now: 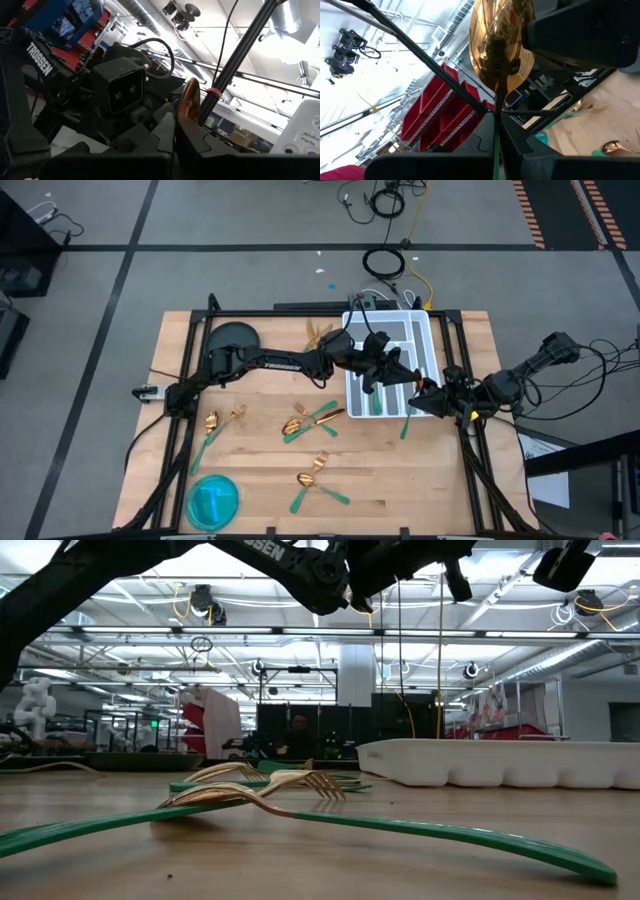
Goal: Sort silverware
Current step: Put the green spoon on the silverware organizer
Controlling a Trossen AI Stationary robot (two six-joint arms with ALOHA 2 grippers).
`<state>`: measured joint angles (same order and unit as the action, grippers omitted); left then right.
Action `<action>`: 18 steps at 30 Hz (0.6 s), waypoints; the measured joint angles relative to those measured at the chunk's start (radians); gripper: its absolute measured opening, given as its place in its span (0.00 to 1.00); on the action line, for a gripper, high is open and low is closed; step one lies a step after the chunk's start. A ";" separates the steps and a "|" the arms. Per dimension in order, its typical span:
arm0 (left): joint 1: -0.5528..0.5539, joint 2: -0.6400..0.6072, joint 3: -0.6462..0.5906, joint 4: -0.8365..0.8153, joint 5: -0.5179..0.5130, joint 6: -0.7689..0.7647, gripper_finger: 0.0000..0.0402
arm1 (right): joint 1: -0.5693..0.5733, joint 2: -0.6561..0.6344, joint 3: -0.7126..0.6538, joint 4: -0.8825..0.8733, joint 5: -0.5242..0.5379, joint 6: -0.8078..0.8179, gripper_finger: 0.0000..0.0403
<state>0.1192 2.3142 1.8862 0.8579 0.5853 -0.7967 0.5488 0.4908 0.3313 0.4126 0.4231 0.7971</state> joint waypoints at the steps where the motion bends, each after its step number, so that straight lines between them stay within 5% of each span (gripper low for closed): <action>1: 0.000 0.000 0.000 0.000 -0.003 -0.001 0.01 | 0.000 0.000 0.000 0.000 0.004 0.000 0.00; 8: 0.007 0.000 0.000 -0.001 -0.011 -0.038 0.01 | 0.001 -0.002 0.000 0.020 0.048 -0.027 0.06; 18: 0.077 -0.007 -0.001 -0.078 0.032 -0.107 0.00 | 0.001 -0.034 0.001 -0.120 0.265 -0.026 0.34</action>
<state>0.1958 2.3073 1.8851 0.7799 0.6178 -0.9034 0.5499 0.4567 0.3321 0.2927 0.6885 0.7714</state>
